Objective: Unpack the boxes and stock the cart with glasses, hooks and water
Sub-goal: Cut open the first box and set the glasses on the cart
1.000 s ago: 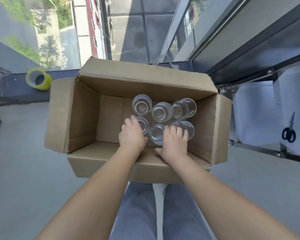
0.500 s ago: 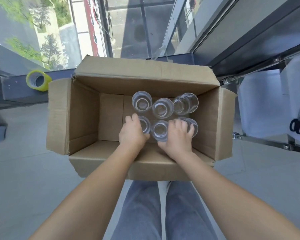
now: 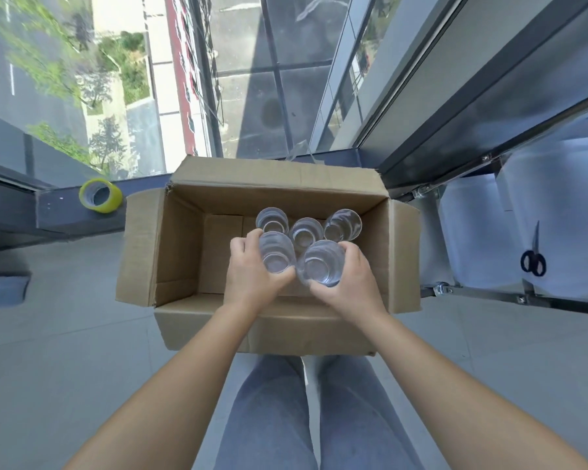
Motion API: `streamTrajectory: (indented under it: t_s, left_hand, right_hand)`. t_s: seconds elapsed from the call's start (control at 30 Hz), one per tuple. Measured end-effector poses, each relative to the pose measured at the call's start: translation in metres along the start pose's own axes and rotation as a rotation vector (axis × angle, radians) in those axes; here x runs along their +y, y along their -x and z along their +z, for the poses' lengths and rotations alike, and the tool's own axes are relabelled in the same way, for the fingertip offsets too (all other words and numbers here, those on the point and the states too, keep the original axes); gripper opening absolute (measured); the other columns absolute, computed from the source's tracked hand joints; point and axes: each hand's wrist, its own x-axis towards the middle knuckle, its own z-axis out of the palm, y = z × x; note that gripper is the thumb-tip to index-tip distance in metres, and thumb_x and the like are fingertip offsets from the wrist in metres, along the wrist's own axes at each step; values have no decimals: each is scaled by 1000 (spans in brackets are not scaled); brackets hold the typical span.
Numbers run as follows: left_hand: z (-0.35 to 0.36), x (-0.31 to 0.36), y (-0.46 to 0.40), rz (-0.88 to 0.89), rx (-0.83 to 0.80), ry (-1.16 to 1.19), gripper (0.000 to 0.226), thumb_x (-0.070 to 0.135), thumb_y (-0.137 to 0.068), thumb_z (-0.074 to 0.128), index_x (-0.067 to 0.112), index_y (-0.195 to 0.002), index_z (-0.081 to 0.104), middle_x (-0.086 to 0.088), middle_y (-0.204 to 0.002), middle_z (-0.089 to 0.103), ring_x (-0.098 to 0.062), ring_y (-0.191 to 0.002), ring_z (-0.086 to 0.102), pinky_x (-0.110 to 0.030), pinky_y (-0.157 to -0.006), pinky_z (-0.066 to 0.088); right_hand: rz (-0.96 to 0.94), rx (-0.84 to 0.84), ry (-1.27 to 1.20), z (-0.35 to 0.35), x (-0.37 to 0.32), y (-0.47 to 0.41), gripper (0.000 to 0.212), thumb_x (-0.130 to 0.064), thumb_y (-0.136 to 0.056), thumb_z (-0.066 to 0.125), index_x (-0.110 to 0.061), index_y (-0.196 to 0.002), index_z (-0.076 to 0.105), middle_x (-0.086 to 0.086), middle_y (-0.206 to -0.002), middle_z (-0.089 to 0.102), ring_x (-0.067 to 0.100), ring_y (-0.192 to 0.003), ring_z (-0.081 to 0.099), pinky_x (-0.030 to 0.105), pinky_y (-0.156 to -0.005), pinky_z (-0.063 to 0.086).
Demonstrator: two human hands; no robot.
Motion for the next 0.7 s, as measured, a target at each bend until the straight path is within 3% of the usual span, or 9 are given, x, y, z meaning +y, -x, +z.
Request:
streamTrajectory:
  t_s: [0.23, 0.43, 0.6, 0.7]
  left_hand:
    - [-19, 54, 30, 142, 110, 56, 85, 35, -61, 83, 14, -132, 40, 2, -115, 41, -16, -111, 44, -30, -93, 42]
    - [-18, 120, 59, 316, 111, -41, 73, 40, -57, 83, 13, -117, 52, -3, -110, 46, -22, -106, 46, -29, -90, 40]
    - [0, 197, 104, 422, 118, -115, 73, 48, -65, 77, 16, -124, 47, -3, -117, 44, -18, -105, 48, -23, -82, 37]
    - [25, 246, 140, 511, 126, -198, 74, 52, -66, 74, 17, -125, 46, -3, -117, 45, -20, -106, 50, -26, -80, 40]
  right_hand:
    - [-3, 269, -77, -47, -16, 31, 72, -34, -65, 82, -11, -123, 46, -3, -114, 49, 16, -112, 46, 17, -83, 34]
    - [33, 414, -79, -113, -5, 68, 75, -37, -63, 80, -11, -126, 46, 2, -118, 49, 19, -112, 46, 25, -89, 39]
    - [56, 553, -79, -182, 27, 115, 65, -42, -65, 76, -12, -115, 49, -3, -107, 45, 17, -106, 47, 30, -83, 44]
    - [85, 606, -60, -224, 59, 149, 65, -44, -66, 74, -12, -115, 48, -2, -110, 46, 18, -109, 46, 31, -80, 45]
